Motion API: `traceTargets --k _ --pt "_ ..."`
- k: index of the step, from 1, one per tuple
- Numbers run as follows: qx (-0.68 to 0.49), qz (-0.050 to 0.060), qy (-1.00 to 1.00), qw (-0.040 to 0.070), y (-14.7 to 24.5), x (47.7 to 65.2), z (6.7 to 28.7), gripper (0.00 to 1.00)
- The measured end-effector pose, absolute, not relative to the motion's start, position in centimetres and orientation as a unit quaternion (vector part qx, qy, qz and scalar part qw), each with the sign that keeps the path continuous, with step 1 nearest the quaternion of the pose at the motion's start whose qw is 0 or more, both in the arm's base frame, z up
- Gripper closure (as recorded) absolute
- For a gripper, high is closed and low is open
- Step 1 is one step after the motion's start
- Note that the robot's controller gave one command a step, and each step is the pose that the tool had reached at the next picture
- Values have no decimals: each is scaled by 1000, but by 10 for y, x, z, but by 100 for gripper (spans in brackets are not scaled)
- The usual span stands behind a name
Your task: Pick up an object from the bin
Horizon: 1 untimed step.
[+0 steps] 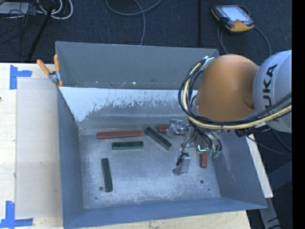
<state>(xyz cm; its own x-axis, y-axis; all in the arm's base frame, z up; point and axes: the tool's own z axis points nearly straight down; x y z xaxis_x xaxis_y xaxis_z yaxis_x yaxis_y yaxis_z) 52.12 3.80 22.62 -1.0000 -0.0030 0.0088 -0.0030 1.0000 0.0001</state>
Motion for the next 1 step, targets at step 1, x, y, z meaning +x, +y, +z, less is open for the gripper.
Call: traceTargets --k 1 --pt "1 0 -1000 1 38 523 230 0"
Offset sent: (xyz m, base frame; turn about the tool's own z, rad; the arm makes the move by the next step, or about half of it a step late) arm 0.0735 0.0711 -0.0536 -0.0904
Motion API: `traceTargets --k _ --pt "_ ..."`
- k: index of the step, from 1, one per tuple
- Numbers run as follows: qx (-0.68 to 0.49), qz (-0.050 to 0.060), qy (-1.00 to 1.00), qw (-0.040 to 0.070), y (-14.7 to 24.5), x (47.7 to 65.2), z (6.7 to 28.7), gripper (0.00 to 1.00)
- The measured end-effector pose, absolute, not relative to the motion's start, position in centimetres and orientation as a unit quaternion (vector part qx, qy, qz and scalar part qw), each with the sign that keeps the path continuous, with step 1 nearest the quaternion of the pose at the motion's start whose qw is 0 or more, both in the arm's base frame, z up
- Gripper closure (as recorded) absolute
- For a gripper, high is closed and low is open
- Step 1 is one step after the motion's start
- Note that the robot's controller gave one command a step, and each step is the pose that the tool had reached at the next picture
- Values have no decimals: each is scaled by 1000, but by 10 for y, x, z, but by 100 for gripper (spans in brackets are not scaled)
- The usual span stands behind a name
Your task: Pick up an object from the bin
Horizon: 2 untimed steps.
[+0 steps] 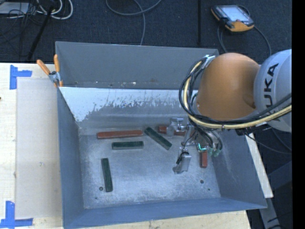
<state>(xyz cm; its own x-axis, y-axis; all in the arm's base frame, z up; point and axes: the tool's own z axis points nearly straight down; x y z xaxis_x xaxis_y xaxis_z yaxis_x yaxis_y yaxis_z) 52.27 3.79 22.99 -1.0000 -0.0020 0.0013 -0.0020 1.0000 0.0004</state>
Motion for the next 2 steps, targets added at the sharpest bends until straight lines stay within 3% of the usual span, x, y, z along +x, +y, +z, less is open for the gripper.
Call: traceTargets --k 1,2 --pt "28 0 -1000 -4 80 569 199 0" --pt "17 -1 -1000 -2 97 580 139 0"
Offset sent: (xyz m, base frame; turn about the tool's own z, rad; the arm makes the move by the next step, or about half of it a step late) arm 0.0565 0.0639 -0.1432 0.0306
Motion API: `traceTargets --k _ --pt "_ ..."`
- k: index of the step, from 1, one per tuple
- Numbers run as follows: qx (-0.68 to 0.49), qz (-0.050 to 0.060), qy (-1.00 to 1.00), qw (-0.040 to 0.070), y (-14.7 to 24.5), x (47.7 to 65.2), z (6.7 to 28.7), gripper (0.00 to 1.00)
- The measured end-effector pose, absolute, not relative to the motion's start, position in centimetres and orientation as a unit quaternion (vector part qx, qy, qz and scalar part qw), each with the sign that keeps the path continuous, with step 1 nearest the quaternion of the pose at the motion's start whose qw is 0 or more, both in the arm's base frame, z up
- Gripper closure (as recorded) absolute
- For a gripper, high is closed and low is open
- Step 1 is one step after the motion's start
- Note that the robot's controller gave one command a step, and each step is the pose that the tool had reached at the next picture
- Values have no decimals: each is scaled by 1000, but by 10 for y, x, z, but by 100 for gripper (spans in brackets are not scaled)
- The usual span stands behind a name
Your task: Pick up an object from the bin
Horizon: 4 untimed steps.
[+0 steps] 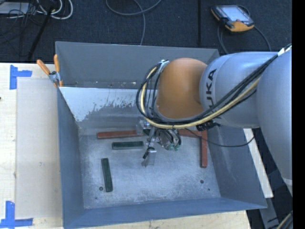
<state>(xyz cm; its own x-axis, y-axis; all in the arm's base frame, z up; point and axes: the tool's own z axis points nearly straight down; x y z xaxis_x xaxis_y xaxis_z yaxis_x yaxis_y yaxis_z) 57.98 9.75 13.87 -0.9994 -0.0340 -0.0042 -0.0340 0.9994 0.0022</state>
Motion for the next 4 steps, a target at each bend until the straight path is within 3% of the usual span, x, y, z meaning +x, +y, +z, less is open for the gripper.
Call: traceTargets --k 1,2,3,4 --pt "22 -1 1000 -1 144 582 126 0" --pt "-35 0 999 0 107 616 72 100" --pt "-35 0 999 0 107 616 72 100" --pt "-43 0 999 3 86 593 227 100"
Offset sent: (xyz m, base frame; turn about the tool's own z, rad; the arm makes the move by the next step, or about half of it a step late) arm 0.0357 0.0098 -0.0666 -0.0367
